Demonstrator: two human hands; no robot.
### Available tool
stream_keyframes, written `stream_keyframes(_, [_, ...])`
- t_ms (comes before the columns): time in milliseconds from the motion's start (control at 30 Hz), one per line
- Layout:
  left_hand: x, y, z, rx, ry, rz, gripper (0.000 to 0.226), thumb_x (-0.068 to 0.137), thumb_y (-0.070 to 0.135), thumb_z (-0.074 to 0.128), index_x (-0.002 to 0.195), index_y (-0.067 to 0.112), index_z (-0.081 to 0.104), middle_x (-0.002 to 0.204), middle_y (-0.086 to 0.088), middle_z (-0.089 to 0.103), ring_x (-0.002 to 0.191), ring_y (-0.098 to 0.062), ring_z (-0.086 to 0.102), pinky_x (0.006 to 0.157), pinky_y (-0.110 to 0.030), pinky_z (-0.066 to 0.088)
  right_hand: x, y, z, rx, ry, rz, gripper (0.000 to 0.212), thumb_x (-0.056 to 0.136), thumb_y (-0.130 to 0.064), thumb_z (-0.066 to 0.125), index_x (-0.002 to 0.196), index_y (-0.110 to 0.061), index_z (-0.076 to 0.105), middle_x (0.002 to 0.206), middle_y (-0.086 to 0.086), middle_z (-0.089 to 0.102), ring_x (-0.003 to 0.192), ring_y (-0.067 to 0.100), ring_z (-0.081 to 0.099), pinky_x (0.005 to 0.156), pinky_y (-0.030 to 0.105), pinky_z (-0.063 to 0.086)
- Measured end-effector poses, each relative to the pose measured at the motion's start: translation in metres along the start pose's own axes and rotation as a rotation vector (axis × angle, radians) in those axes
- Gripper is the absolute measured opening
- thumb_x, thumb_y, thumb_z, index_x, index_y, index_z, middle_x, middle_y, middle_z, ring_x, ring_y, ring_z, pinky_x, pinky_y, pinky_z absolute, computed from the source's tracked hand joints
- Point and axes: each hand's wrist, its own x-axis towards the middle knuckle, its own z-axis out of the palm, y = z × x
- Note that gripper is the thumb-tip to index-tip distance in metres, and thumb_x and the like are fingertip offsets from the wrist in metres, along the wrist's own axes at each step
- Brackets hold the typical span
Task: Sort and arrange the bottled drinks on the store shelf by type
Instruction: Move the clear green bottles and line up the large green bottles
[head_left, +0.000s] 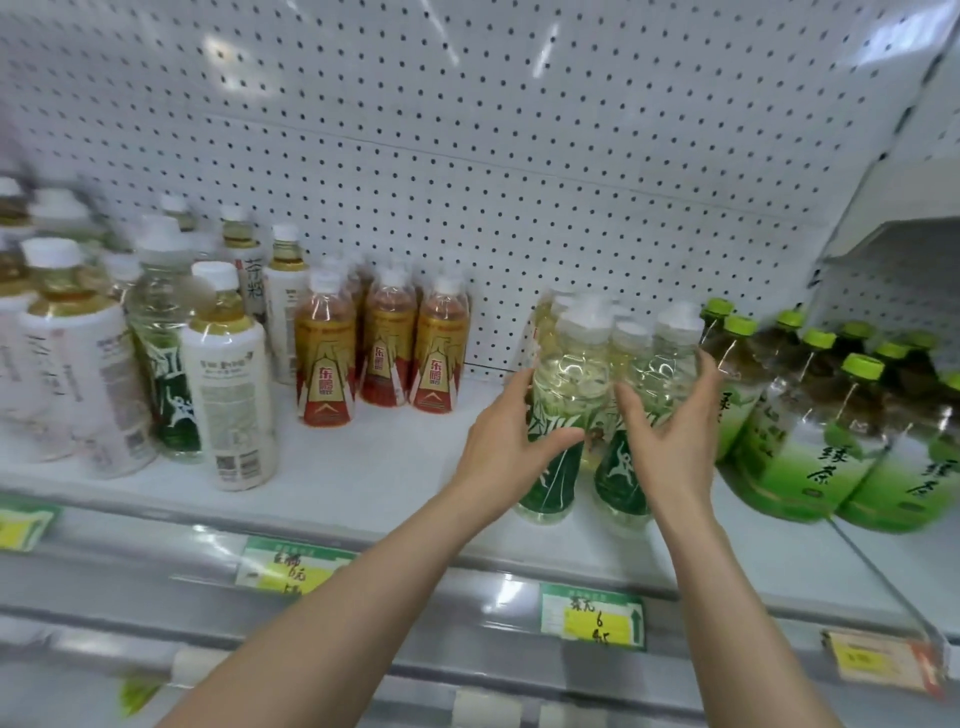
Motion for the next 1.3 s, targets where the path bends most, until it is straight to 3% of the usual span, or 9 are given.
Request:
stream_keyframes(167, [-0.032, -0.003, -0.049, -0.146, 0.061, -0.009, 0.067, 0.076, 0.053, 0.070, 0.135, 0.038, 0.041, 0.128, 0.022, 0.057, 0.118, -0.001, 0.054, 0.102, -0.040, 0.047, -0.018, -0.034, 0.004, 0.056, -0.004, -0.089, 0.084, 0.086, -0.050, 0.067, 0.151, -0.029, 0.017, 0.155, -0.006, 0.028, 0.131, 0.001, 0.026, 0.107, 0.032, 0.025])
stream_keyframes(267, [-0.051, 0.003, -0.091, -0.167, 0.102, -0.012, 0.079, 0.076, 0.064, 0.065, 0.142, 0.034, 0.036, 0.133, 0.032, 0.045, 0.126, 0.001, 0.044, 0.111, -0.037, 0.037, -0.034, -0.074, 0.011, 0.132, -0.019, -0.130, 0.078, 0.086, -0.045, 0.069, 0.147, -0.027, 0.023, 0.137, -0.015, 0.037, 0.120, -0.003, 0.032, 0.103, 0.029, 0.028])
stream_keyframes(500, [-0.109, -0.010, -0.227, -0.108, 0.200, 0.014, 0.083, 0.070, 0.078, 0.057, 0.139, 0.035, 0.041, 0.143, 0.016, 0.048, 0.130, -0.006, 0.047, 0.108, -0.040, 0.042, -0.103, -0.180, 0.069, 0.281, -0.138, -0.159, 0.070, 0.086, -0.051, 0.067, 0.141, -0.036, 0.027, 0.139, -0.021, 0.033, 0.131, 0.003, 0.032, 0.103, 0.031, 0.026])
stream_keyframes(633, [-0.148, -0.029, -0.312, -0.066, 0.306, -0.002, 0.091, 0.070, 0.075, 0.060, 0.143, 0.024, 0.041, 0.138, 0.004, 0.055, 0.125, -0.012, 0.053, 0.104, -0.037, 0.046, -0.151, -0.241, 0.117, 0.333, -0.201, -0.178, 0.069, 0.085, -0.052, 0.067, 0.139, -0.035, 0.029, 0.138, -0.020, 0.036, 0.126, -0.001, 0.035, 0.102, 0.027, 0.029])
stream_keyframes(733, [-0.175, -0.049, -0.370, -0.050, 0.391, -0.021, 0.069, 0.075, 0.065, 0.066, 0.132, 0.029, 0.050, 0.122, 0.021, 0.063, 0.110, 0.004, 0.058, 0.093, -0.018, 0.048, -0.183, -0.277, 0.149, 0.335, -0.247, -0.187, 0.074, 0.084, -0.054, 0.066, 0.142, -0.030, 0.029, 0.135, -0.023, 0.036, 0.122, -0.003, 0.038, 0.103, 0.028, 0.030])
stream_keyframes(833, [-0.195, -0.068, -0.419, -0.036, 0.462, -0.069, 0.085, 0.073, 0.065, 0.067, 0.141, 0.022, 0.042, 0.136, 0.014, 0.053, 0.118, -0.003, 0.054, 0.101, -0.026, 0.043, -0.208, -0.305, 0.175, 0.331, -0.293, -0.172, 0.076, 0.085, -0.052, 0.067, 0.145, -0.029, 0.027, 0.132, -0.027, 0.035, 0.119, -0.008, 0.038, 0.100, 0.023, 0.028])
stream_keyframes(1000, [-0.201, -0.094, -0.479, -0.056, 0.529, -0.104, 0.052, 0.078, 0.051, 0.069, 0.123, 0.032, 0.051, 0.112, 0.028, 0.063, 0.102, 0.015, 0.058, 0.084, -0.005, 0.044, -0.220, -0.348, 0.209, 0.292, -0.403, -0.150, 0.085, 0.081, -0.055, 0.068, 0.148, -0.031, 0.023, 0.151, -0.009, 0.035, 0.127, 0.004, 0.034, 0.105, 0.034, 0.031])
stream_keyframes(1133, [-0.190, -0.113, -0.513, -0.053, 0.609, -0.101, 0.065, 0.078, 0.057, 0.070, 0.130, 0.023, 0.051, 0.123, 0.009, 0.064, 0.113, -0.007, 0.061, 0.099, -0.037, 0.049, -0.212, -0.372, 0.236, 0.290, -0.434, -0.176, 0.082, 0.082, -0.050, 0.069, 0.148, -0.031, 0.025, 0.149, -0.010, 0.038, 0.120, -0.001, 0.031, 0.099, 0.028, 0.029])
stream_keyframes(1300, [-0.173, -0.124, -0.543, -0.024, 0.671, -0.085, 0.043, 0.086, 0.034, 0.067, 0.126, 0.025, 0.054, 0.115, 0.013, 0.066, 0.104, 0.000, 0.062, 0.094, -0.035, 0.051, -0.206, -0.393, 0.276, 0.315, -0.530, -0.214, 0.086, 0.082, -0.052, 0.069, 0.151, -0.031, 0.022, 0.153, -0.010, 0.035, 0.128, 0.002, 0.033, 0.103, 0.028, 0.029])
